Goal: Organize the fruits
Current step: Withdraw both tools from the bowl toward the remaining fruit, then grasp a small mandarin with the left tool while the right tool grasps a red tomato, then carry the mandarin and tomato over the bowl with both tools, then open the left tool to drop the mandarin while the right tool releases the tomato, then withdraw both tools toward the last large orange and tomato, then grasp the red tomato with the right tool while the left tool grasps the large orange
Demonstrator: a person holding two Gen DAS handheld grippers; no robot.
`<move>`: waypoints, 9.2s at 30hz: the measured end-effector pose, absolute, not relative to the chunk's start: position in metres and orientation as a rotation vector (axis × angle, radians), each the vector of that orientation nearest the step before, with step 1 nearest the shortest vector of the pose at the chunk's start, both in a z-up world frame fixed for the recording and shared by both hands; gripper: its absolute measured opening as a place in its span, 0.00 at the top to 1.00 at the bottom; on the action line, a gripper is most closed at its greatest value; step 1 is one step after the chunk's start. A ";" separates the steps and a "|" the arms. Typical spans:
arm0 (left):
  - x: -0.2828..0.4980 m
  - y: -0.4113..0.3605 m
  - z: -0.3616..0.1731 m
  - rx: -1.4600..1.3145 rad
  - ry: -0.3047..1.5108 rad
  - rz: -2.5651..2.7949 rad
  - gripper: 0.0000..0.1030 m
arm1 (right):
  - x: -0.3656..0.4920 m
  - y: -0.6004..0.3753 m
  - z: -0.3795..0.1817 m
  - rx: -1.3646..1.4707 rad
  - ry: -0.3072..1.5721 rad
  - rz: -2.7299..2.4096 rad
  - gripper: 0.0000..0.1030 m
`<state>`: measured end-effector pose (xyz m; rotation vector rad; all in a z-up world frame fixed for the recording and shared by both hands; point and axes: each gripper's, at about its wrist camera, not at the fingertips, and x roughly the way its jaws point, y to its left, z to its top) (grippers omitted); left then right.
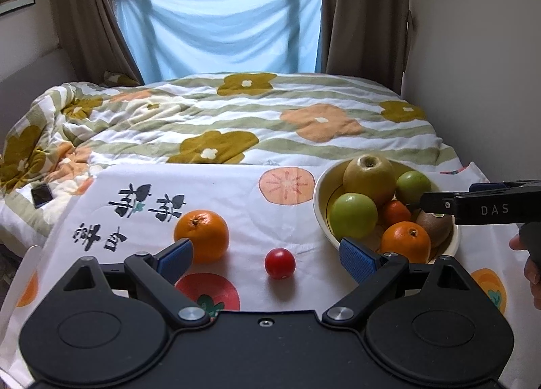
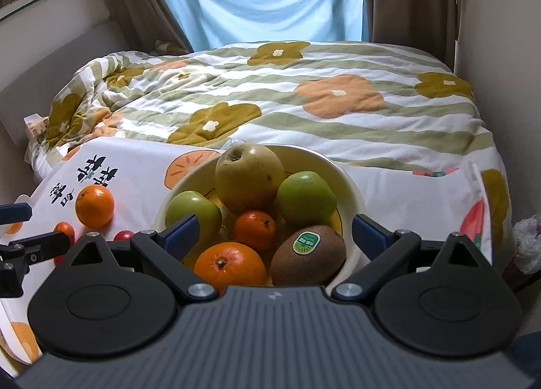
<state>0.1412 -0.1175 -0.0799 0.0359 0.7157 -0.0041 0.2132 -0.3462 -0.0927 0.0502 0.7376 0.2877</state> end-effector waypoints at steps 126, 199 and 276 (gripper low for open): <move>0.155 -0.031 -0.055 -0.062 0.860 -0.169 0.61 | 0.171 -0.231 -0.070 0.081 0.837 0.230 0.56; 0.186 -0.147 -0.094 0.050 0.803 -0.051 0.08 | 0.245 -0.352 -0.104 0.116 0.815 0.288 0.43; 0.249 0.048 -0.120 0.283 0.939 -0.525 0.03 | 0.157 -0.051 -0.147 -0.042 0.938 0.283 0.51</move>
